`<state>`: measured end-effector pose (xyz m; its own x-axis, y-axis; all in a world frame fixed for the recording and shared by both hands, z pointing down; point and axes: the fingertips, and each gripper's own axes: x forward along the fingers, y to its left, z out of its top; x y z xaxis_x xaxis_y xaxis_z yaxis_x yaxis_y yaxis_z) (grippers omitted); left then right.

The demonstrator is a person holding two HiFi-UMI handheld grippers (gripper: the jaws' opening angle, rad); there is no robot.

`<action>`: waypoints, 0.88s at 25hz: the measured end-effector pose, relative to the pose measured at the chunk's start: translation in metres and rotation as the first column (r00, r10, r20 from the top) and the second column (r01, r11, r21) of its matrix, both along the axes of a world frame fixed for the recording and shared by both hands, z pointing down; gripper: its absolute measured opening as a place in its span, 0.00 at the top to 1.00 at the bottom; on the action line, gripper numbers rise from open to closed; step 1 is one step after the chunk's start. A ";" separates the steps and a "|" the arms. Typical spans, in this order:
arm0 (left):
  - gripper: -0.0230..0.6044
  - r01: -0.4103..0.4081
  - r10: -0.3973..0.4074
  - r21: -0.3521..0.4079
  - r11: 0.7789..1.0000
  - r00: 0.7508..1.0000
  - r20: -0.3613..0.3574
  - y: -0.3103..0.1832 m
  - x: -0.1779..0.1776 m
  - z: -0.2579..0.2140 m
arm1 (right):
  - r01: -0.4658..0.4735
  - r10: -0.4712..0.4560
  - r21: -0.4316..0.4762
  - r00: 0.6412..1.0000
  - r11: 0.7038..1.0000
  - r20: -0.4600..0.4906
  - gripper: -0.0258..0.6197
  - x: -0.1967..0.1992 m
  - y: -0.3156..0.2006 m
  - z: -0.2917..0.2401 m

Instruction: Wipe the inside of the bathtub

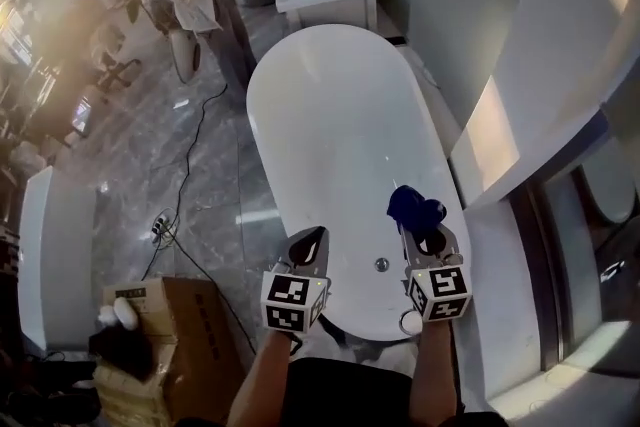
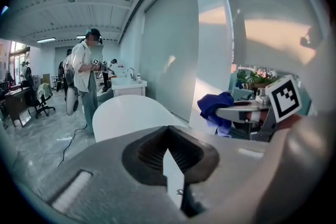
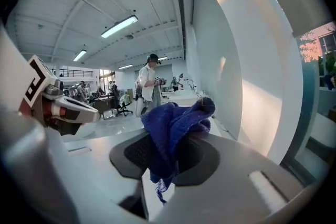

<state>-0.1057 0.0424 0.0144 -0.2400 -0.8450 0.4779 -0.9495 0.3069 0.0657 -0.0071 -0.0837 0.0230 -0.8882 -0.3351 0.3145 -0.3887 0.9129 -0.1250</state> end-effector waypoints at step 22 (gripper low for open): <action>0.96 -0.351 0.317 -0.309 0.884 0.936 -0.156 -0.047 -0.081 0.247 | -0.259 0.213 -0.179 0.947 0.949 -0.240 0.81 -0.018 0.010 0.259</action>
<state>-0.1865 -0.0041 0.2618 0.0909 -0.6591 0.7465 -0.9934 -0.0071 0.1147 -0.0252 -0.0739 0.2818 -0.6948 -0.4345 0.5731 -0.6280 0.7548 -0.1892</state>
